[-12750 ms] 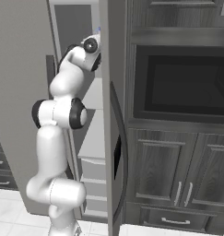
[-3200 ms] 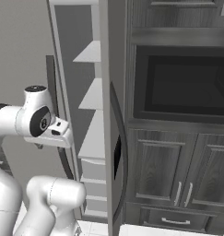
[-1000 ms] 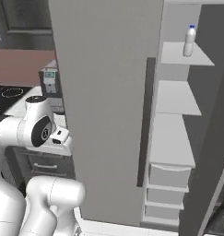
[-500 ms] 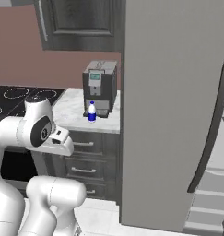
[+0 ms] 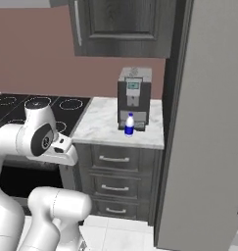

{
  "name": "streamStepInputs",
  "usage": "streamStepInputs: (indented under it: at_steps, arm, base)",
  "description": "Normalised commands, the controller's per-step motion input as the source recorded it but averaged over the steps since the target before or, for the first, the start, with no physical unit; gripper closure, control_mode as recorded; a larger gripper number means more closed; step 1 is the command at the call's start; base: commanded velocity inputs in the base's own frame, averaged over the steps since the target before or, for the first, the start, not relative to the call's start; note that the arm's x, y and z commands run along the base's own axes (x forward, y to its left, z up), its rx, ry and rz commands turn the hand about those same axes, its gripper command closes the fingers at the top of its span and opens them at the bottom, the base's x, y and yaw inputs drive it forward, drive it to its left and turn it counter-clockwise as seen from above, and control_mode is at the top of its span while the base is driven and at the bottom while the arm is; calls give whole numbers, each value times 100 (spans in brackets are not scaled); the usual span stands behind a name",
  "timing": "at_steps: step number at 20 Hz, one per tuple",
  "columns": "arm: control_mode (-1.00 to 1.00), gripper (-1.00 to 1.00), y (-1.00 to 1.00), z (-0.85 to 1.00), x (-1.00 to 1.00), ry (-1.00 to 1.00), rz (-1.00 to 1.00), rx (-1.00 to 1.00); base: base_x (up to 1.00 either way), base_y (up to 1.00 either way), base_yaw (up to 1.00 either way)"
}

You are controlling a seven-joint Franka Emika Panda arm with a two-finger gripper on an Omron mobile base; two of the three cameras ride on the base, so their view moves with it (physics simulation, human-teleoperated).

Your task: Take the bottled waters from the counter and place them in the freezer to freeze. Close the freezer door after placing the bottles.

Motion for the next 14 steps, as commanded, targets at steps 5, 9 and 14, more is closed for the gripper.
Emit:
streamStepInputs:
  at_steps: [5, 9, 14]
  arm:
    - [100, -100, 0, 0, 0, 0, 0, 0]
    - [100, -100, 0, 0, 0, 0, 0, 0]
    - [100, -100, 0, 0, 0, 0, 0, 0]
  base:
    - [35, 3, 0]
    - [47, 13, -4]
    - [49, 23, -8]
